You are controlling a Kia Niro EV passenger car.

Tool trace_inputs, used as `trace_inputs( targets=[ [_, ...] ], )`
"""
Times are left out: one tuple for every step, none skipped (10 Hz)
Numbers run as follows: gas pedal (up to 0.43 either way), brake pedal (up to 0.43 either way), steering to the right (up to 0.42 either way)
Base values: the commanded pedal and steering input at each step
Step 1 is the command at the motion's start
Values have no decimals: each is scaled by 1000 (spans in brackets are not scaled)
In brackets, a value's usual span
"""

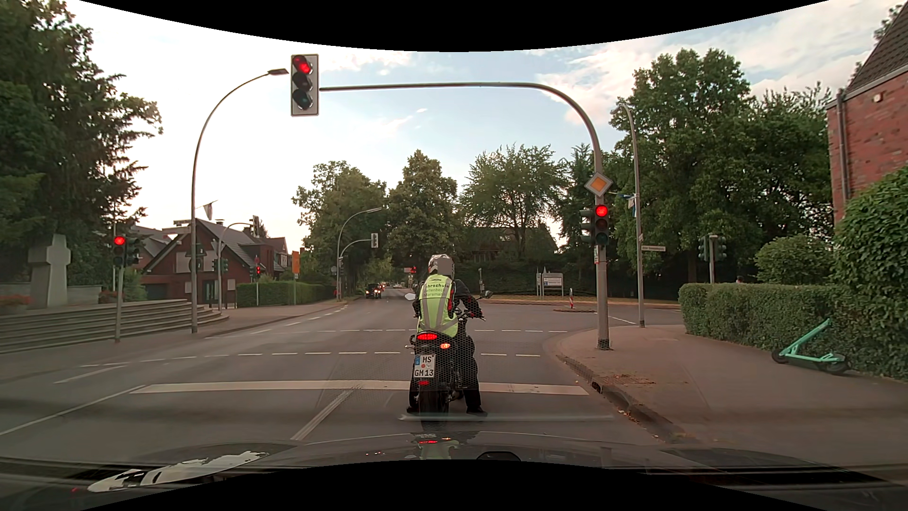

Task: Follow the waypoints while adhering to traffic rules and regulations

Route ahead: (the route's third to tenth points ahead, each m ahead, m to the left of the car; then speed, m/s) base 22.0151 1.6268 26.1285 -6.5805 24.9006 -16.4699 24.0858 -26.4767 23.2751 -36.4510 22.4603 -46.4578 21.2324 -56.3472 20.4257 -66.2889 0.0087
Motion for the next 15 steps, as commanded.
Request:
trace_inputs(
  targets=[
    [0, 0, -16],
    [0, 0, -16],
    [0, 0, -16],
    [0, 0, -16],
    [0, 0, -16],
    [0, 0, -16],
    [0, 0, -16],
    [0, 0, -16],
    [0, 0, -16],
    [0, 0, -16],
    [0, 0, -16],
    [0, 0, -16],
    [0, 0, -16],
    [0, 0, -16],
    [0, 0, -16]
  ],
)
